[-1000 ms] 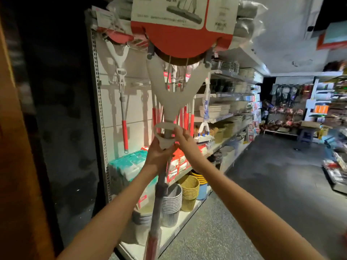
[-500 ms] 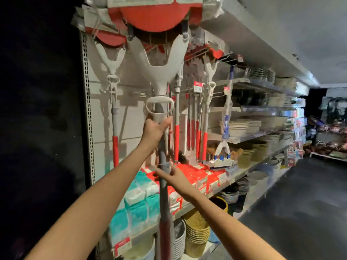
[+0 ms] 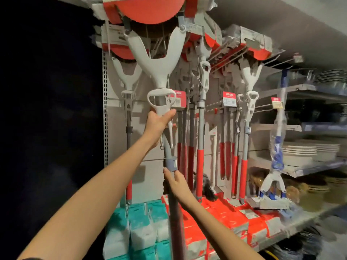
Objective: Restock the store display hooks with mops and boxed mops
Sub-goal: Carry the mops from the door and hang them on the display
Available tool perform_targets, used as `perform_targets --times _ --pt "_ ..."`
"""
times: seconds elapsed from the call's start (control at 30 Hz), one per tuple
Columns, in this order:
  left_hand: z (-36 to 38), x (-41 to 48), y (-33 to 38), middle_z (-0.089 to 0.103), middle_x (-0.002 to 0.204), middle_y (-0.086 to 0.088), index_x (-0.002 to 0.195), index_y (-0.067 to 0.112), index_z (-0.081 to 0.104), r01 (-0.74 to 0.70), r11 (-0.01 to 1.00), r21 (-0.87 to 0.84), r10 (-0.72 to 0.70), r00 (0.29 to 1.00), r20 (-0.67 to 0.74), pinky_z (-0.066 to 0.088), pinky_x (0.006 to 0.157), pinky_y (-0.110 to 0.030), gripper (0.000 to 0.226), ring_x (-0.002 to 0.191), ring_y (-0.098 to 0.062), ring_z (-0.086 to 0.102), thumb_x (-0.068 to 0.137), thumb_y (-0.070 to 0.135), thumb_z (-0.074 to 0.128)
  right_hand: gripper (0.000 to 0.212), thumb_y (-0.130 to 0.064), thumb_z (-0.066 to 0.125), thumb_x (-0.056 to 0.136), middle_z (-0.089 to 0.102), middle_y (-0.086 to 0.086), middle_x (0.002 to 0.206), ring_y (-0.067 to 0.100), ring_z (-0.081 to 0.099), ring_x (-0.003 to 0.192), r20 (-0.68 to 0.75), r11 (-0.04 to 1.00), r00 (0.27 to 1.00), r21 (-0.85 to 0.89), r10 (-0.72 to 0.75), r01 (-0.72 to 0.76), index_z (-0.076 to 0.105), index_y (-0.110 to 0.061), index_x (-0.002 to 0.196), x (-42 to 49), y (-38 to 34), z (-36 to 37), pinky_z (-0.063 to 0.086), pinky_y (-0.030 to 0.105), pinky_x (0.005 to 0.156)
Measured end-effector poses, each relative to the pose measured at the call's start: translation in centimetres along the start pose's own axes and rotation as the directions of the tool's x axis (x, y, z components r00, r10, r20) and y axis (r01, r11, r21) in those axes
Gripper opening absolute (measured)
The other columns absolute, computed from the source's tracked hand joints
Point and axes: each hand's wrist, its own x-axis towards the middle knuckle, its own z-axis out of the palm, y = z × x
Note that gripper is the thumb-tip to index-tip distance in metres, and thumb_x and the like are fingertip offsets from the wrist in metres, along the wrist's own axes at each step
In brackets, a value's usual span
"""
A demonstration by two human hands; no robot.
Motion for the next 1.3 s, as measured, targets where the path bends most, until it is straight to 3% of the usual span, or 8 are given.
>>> perform_targets --times 0.1,0.27,0.37,0.5,0.57,0.7,1.1,1.3 --pt "0.7 2.9 -1.0 0.069 0.081 0.002 0.09 0.018 0.065 -0.045 0.999 0.027 0.044 0.999 0.01 0.056 0.084 -0.047 0.011 0.074 -0.01 0.065 0.082 0.014 0.07 0.024 -0.023 0.049 0.098 0.042 0.006 0.058 0.015 0.044 0.052 -0.011 0.997 0.997 -0.032 -0.07 0.07 0.046 -0.018 0.075 4.0 0.7 -0.7 0.045 0.025 0.049" --pt "1.4 6.9 -0.7 0.066 0.089 -0.014 0.107 -0.002 0.06 -0.104 0.993 0.047 0.105 0.994 -0.014 0.056 0.065 -0.028 0.031 0.074 -0.018 0.064 0.083 0.016 0.07 0.021 -0.026 0.05 0.097 0.045 0.005 0.058 0.016 0.045 0.051 -0.001 0.987 0.988 -0.031 -0.155 0.155 0.046 -0.017 0.079 9.9 0.9 -1.0 0.042 0.031 0.051" --pt "1.3 9.5 0.3 0.065 0.076 -0.007 0.086 0.006 0.063 -0.131 0.983 0.126 0.133 0.991 -0.009 0.054 0.069 -0.03 0.017 0.07 -0.017 0.062 0.083 0.02 0.071 0.024 -0.028 0.051 0.097 0.043 0.001 0.055 0.014 0.042 0.048 0.002 0.981 0.981 -0.011 -0.196 0.196 0.044 -0.017 0.078 13.1 0.0 -0.5 0.039 0.031 0.05" --pt "0.2 13.7 0.8 0.062 0.066 -0.004 0.068 0.014 0.062 -0.172 0.967 0.191 0.179 0.984 -0.022 0.052 0.08 -0.046 0.025 0.067 -0.023 0.058 0.068 0.035 0.075 0.022 -0.036 0.053 0.095 0.039 -0.004 0.054 0.013 0.04 0.049 -0.012 0.973 0.973 0.03 -0.229 0.229 0.046 -0.022 0.079 17.1 -0.6 0.9 0.036 0.031 0.051" --pt "-0.6 15.2 0.8 0.062 0.069 -0.008 0.07 0.01 0.063 -0.147 0.965 0.216 0.163 0.985 -0.058 0.056 0.081 -0.048 0.029 0.067 -0.026 0.059 0.067 0.036 0.075 0.023 -0.039 0.053 0.094 0.039 -0.003 0.054 0.014 0.04 0.05 0.0 0.967 0.968 0.027 -0.252 0.252 0.046 -0.023 0.079 18.5 -0.8 1.7 0.037 0.032 0.052" --pt "-1.6 17.3 0.5 0.057 0.069 -0.011 0.081 0.003 0.057 -0.133 0.976 0.17 0.143 0.988 -0.049 0.056 0.059 -0.029 0.017 0.054 -0.018 0.058 0.085 0.016 0.067 0.023 -0.035 0.052 0.096 0.038 0.001 0.055 0.013 0.039 0.046 0.041 0.957 0.958 0.078 -0.284 0.28 0.045 -0.022 0.079 20.4 -1.3 3.0 0.036 0.026 0.044" --pt "-5.7 21.8 -2.6 0.054 0.06 -0.004 0.074 0.011 0.054 -0.092 0.993 0.076 0.095 0.995 -0.035 0.051 0.06 -0.029 0.017 0.05 -0.014 0.052 0.089 0.016 0.06 0.036 -0.046 0.053 0.094 0.042 -0.012 0.043 0.002 0.041 0.042 0.076 0.943 0.94 0.035 -0.333 0.331 0.042 -0.028 0.064 26.4 1.4 5.5 0.036 0.021 0.05" --pt "-9.5 24.5 -5.2 0.05 0.063 -0.009 0.075 0.008 0.054 -0.08 0.994 0.07 0.083 0.995 -0.055 0.049 0.059 -0.032 0.016 0.055 -0.02 0.049 0.078 0.018 0.066 0.024 -0.055 0.052 0.09 0.048 -0.008 0.054 0.012 0.047 0.049 0.122 0.958 0.95 0.038 -0.286 0.284 0.052 -0.031 0.091 29.0 3.8 8.8 0.044 0.033 0.053"
